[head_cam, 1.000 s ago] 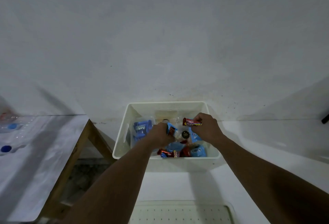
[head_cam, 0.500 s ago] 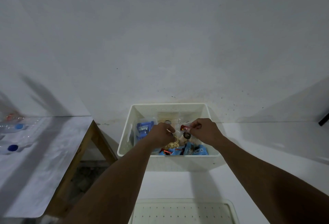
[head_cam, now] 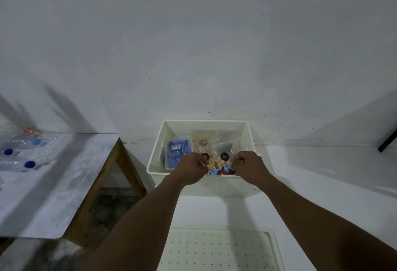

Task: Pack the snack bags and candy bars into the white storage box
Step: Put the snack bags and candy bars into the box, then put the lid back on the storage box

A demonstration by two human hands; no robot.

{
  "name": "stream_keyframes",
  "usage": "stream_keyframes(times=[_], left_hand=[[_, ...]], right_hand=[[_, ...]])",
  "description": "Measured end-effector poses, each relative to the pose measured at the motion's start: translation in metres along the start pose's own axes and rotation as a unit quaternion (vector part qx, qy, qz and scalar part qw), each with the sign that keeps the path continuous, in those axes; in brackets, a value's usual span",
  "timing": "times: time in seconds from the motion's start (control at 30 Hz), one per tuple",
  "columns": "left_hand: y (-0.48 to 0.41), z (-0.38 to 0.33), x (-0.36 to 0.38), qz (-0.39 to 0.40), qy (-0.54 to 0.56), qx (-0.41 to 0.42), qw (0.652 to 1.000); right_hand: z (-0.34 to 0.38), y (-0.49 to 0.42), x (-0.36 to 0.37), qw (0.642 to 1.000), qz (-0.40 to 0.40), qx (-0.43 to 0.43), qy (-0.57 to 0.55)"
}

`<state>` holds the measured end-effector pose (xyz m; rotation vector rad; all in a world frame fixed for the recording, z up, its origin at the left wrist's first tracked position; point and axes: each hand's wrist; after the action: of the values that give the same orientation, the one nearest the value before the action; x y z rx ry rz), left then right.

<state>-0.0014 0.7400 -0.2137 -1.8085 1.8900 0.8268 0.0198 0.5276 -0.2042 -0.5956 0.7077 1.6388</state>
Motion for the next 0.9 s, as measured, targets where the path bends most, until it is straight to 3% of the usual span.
stream_keyframes(times=[0.27, 0.57, 0.8, 0.9], left_hand=[[0.06, 0.01, 0.029, -0.04, 0.005, -0.047, 0.998], [0.156, 0.046, 0.109, 0.057, 0.023, -0.173, 0.983], [0.226, 0.087, 0.163, 0.061, -0.004, -0.246, 0.967], [0.25, 0.097, 0.172, 0.044, -0.068, -0.256, 0.963]], right_hand=[[-0.039, 0.048, 0.026, 0.999, 0.051, 0.009, -0.004], [-0.13, 0.146, 0.061, 0.986, 0.148, 0.071, 0.011], [-0.187, 0.207, 0.08, 0.973, 0.196, 0.101, 0.069], [-0.201, 0.224, 0.085, 0.974, 0.182, 0.104, 0.09]])
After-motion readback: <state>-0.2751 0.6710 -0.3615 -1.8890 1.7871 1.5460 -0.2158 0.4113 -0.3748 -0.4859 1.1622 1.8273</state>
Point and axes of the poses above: each hand's wrist, its own y-axis away from the middle knuckle, its own x-axis out of the palm, z = x × y, and after that the axes turned 8 degrees about y, right-handed
